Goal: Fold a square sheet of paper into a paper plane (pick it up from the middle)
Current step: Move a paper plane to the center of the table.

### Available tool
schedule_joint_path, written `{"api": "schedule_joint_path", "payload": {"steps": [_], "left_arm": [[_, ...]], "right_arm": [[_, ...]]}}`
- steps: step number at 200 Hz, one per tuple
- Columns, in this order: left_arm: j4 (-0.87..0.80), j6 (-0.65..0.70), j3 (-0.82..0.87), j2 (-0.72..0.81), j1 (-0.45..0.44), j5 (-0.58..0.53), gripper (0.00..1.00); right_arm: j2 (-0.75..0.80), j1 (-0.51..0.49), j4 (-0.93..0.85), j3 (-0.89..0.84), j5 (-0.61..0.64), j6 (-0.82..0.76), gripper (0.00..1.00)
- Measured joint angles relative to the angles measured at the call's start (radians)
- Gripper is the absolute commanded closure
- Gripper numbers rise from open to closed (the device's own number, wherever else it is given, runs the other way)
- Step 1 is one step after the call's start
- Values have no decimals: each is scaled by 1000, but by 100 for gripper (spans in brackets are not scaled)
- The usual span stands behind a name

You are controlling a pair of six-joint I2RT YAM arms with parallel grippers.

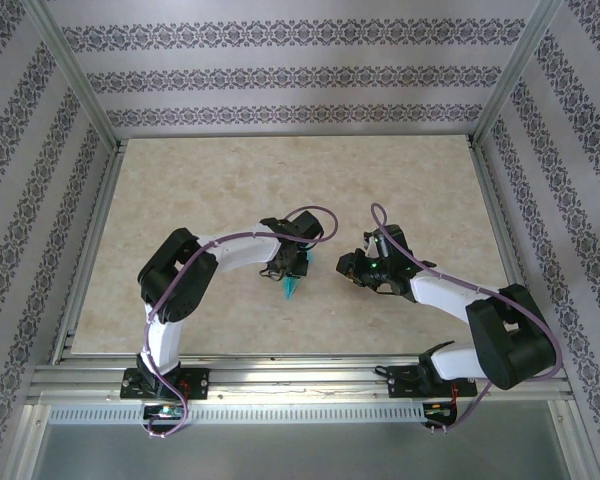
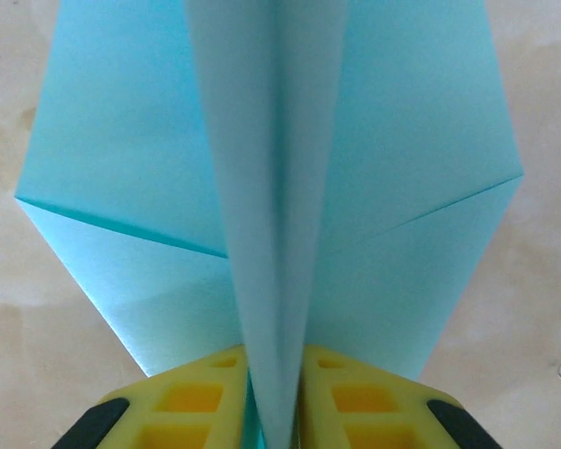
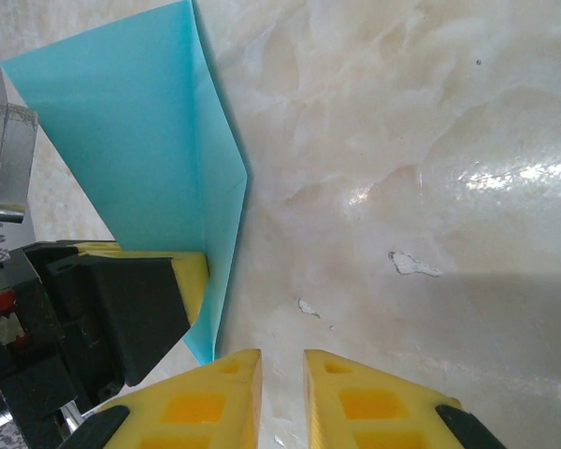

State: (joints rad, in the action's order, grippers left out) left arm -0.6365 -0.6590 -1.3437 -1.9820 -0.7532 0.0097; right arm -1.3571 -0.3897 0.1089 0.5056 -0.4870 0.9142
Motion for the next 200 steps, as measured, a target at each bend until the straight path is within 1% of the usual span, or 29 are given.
{"api": "schedule_joint_path", "payload": {"steps": [11,29,48,63,93,133,159,173,180,200], "left_arm": [[0,0,-5,-4,2,-1,76],[1,-5,-14,-11,3,-14,68],[4,-13,-23,-19,3,-32,65],[3,-19,-38,-29,6,-45,59],[0,-30,-100,-72,24,-75,57],[0,-60,-146,-101,42,-85,55],[-4,-77,-156,-101,42,-81,53],[-4,-84,-156,-97,42,-82,51],[-3,-89,-154,-87,42,-82,50],[0,-106,-133,-29,42,-81,49]], "right_arm": [[-2,0,0,0,0,0,80],[-2,0,0,0,-1,0,80],[-2,0,0,0,-1,-1,80],[-2,2,-1,0,-4,-3,80],[5,15,-14,0,-12,-16,80],[59,65,-60,2,-26,-55,79],[109,97,-131,19,-25,-98,78],[143,107,-184,42,-10,-130,75],[163,110,-217,60,2,-148,73],[215,120,-291,113,42,-202,72]]}}
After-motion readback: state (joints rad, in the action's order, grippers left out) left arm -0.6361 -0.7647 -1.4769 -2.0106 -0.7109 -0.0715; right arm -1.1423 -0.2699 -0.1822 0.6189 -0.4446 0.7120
